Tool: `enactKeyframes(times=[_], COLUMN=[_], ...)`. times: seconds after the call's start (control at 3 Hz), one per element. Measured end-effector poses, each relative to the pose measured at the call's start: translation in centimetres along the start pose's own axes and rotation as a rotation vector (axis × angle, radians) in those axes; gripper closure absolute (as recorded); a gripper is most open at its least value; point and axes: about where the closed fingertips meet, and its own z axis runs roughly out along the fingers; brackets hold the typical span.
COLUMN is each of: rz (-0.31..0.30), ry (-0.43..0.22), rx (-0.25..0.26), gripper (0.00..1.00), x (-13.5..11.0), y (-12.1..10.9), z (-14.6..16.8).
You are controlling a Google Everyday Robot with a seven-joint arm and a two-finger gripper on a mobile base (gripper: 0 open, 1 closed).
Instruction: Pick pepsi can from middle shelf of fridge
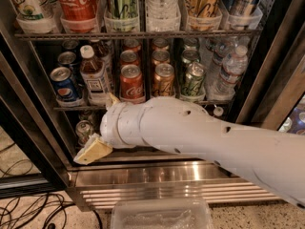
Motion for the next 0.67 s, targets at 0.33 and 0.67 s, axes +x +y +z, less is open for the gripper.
enactKeyframes(times=[0.33, 0.67], rz=[-0.002, 0.004], ry=[-0.036, -0.079], rx=[0.035, 0.078], gripper=[0.0, 0.0], x=[-0.6, -1.1], y=[0.4, 2.2], z=[0.6, 2.4])
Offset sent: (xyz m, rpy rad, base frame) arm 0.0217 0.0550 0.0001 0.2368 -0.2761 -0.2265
